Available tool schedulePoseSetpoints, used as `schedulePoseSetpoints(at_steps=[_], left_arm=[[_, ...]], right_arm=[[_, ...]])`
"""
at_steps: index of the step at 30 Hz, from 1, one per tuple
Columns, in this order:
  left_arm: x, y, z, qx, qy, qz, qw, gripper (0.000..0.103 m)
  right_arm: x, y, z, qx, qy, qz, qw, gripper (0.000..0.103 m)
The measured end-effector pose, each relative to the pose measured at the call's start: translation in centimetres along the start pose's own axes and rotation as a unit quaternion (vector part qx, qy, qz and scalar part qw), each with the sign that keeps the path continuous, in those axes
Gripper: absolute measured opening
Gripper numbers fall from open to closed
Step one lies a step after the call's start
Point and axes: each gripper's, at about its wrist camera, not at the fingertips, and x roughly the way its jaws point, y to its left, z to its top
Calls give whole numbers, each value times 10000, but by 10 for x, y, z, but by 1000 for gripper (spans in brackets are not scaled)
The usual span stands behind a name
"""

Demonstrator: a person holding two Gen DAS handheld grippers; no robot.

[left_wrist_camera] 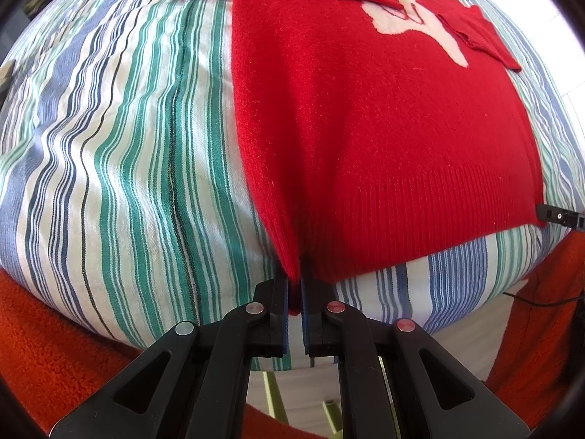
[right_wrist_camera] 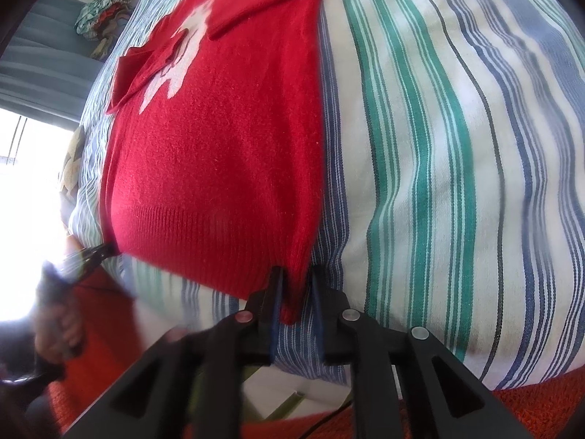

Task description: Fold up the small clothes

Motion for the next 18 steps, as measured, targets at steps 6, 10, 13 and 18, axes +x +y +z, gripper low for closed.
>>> schedulePoseSetpoints(at_steps=[6, 10, 13, 18], left_arm=[[-4, -7, -5, 47, 19, 74, 10000, 7], [-7, -13, -6, 81, 39, 121, 9999, 8], [-8, -16, -8, 102, 65, 133, 9998, 10], [-13, -17, -15, 63, 126, 109, 9998, 17]], right_arm=[[-2, 1, -2, 58, -15, 12, 10000, 23], [-3, 2, -2, 61, -5, -8, 10000, 24], [-3, 2, -2, 59, 6, -32, 10000, 24], [-5, 5, -3, 41, 30, -81, 10000, 27]])
